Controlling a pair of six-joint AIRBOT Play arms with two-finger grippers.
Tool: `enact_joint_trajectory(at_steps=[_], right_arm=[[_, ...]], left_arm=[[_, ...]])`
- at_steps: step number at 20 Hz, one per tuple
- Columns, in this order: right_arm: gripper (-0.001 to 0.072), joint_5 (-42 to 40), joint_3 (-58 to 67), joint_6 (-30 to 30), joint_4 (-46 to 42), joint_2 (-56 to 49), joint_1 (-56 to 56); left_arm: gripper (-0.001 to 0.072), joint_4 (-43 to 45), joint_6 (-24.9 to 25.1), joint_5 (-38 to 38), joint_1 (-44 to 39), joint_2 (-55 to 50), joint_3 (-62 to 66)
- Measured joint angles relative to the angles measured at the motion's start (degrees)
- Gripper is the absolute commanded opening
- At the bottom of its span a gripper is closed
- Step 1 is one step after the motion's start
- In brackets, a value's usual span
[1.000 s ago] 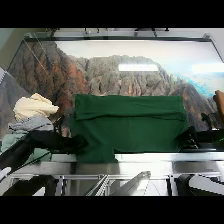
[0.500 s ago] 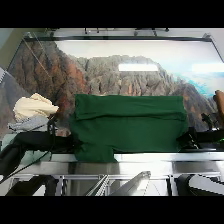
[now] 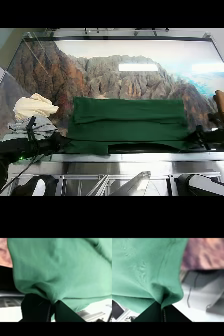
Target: Fold the shirts.
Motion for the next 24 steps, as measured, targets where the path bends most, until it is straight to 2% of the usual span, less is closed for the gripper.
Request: enact_joint_trajectory(at_steps=[5, 9, 13, 19, 24], right_arm=[[0.0017, 1.6, 0.8, 1.4, 1.2, 1.8, -3.5], [0.0018, 2.5, 1.0, -0.7, 10.1, 2.1, -4.1], [0.0018, 1.3, 1.0, -2.6, 21.1, 2.2, -3.6], [0.0019, -14.0, 1.0, -8.8, 32.4, 0.8, 3.3], [0.0019, -26.4, 1.0, -16.7, 38.7, -2.5, 8.7]], left_arm=[[0.003, -0.9, 5.0, 3.0, 5.0, -5.8, 0.2], [0.003, -5.2, 9.5, 4.0, 5.7, -13.2, 4.5], [0.003, -7.8, 11.3, 5.4, 2.8, -21.8, 16.2], [0.0027, -8.4, 11.9, 2.7, -8.2, -40.7, 38.9], [0.0026, -8.5, 11.8, 1.1, -11.7, -55.5, 52.5]])
